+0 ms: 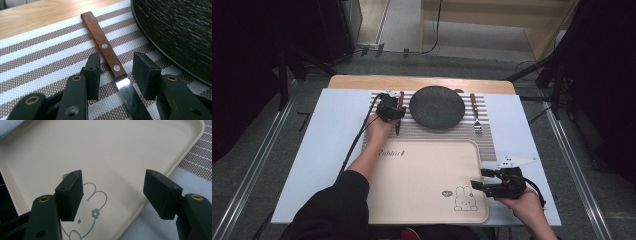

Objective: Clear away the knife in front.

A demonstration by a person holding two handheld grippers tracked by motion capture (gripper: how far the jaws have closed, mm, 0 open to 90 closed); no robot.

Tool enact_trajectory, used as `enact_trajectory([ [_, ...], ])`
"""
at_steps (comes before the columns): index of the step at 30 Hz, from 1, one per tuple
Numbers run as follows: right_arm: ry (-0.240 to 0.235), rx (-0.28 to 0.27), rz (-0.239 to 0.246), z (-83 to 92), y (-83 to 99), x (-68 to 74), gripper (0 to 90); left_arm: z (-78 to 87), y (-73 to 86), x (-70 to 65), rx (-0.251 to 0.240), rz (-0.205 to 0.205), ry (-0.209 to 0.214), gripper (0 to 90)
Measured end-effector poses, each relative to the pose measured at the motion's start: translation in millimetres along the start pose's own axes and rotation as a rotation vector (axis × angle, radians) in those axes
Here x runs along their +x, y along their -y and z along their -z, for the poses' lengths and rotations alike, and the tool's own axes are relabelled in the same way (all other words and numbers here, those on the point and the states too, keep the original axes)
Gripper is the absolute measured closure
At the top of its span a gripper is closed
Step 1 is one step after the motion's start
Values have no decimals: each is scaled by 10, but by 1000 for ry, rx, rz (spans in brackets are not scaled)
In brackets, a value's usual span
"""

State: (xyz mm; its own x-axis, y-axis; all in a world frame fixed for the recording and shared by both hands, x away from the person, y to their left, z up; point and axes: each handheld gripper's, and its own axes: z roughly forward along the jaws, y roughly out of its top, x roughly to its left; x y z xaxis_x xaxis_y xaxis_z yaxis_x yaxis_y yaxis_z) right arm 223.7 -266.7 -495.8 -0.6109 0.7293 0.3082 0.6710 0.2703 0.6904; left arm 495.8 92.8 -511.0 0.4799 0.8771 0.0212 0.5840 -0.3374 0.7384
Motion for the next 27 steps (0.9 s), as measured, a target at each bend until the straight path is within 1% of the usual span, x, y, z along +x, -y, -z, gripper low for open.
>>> enact_trajectory([
  [2,0,0,-1,0,0,1,313,1,-2,0,1,6,-8,623],
  [3,1,-1,0,0,0,0,313,-4,-6,6,-1,27,-17,650],
  [5,0,-1,0,1,0,0,313,-4,-6,5,-1,31,-18,668],
  [6,0,-1,0,1,1,-1,313,-6,-8,1,-1,34,-29,686],
  [7,0,-1,0,1,1,-3,313,-6,-8,1,-1,34,-29,691],
  [9,0,1,-2,2,0,-5,313,-7,-13,4,1,50,-35,705],
  [10,0,0,-1,2,0,-6,313,-7,-17,8,3,59,-35,709],
  [11,0,-1,-1,3,0,-5,313,-5,-23,12,6,80,-36,717],
  [14,-1,-1,0,2,1,-5,313,-6,-32,21,11,111,-45,762],
  [17,-2,-1,-2,-2,-1,-10,313,-6,-36,19,13,117,-46,766],
  [21,-1,-1,-5,1,-2,-16,313,4,-43,48,16,153,-37,768],
  [24,1,-4,-3,3,0,-23,313,18,-47,60,21,152,-41,768],
  [27,1,-5,-10,9,1,-27,313,53,-65,103,10,186,-13,768],
])
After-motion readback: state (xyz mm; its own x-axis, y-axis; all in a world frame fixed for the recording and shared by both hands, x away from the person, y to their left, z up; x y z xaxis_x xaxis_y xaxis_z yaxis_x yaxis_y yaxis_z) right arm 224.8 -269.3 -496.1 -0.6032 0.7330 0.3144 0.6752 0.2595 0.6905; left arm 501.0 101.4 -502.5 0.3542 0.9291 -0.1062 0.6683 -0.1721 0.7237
